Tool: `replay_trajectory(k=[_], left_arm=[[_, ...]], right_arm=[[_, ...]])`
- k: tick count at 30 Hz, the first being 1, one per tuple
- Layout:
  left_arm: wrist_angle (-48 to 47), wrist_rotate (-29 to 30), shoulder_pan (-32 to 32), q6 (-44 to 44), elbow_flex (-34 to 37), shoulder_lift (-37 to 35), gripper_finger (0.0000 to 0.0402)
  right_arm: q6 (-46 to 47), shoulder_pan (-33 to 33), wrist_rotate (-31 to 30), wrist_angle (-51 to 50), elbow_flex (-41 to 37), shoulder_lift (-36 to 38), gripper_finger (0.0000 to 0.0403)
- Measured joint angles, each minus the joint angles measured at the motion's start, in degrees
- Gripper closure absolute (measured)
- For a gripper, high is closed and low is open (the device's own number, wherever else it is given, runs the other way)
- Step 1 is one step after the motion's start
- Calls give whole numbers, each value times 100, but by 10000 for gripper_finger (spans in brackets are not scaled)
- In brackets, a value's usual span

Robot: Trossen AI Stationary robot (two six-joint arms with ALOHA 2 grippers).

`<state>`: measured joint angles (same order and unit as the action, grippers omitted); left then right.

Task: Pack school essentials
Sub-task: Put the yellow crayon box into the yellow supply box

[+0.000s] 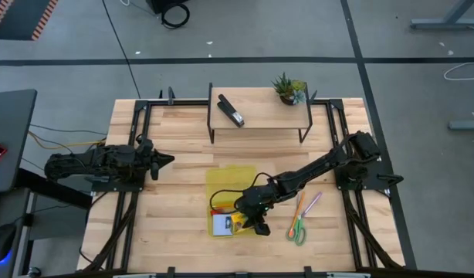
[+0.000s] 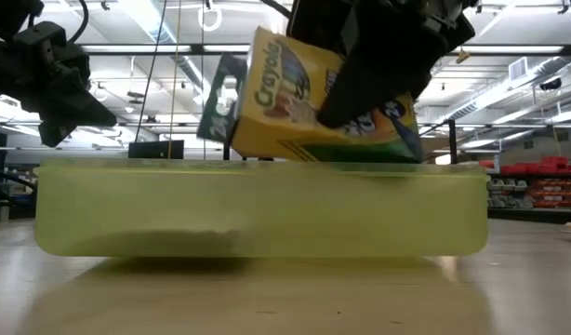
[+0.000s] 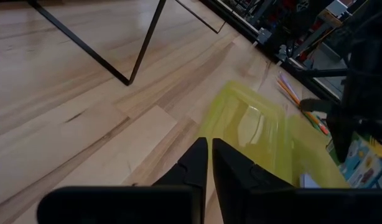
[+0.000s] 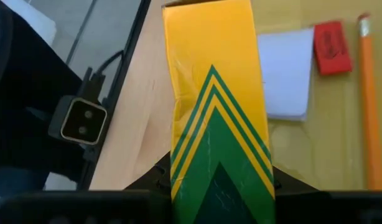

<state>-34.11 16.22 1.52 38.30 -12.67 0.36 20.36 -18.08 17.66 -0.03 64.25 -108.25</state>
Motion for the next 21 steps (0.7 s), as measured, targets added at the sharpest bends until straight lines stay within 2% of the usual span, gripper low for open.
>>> replay_trajectory(k=[13,21], left_arm=[[2,-1,-2,-2,0,0,363],[2,-1,-2,0,0,0,372]], right_arm=[[-8,-23,63,-34,-148,-98,300],[50,-23,108,-59,-306,-98,300]])
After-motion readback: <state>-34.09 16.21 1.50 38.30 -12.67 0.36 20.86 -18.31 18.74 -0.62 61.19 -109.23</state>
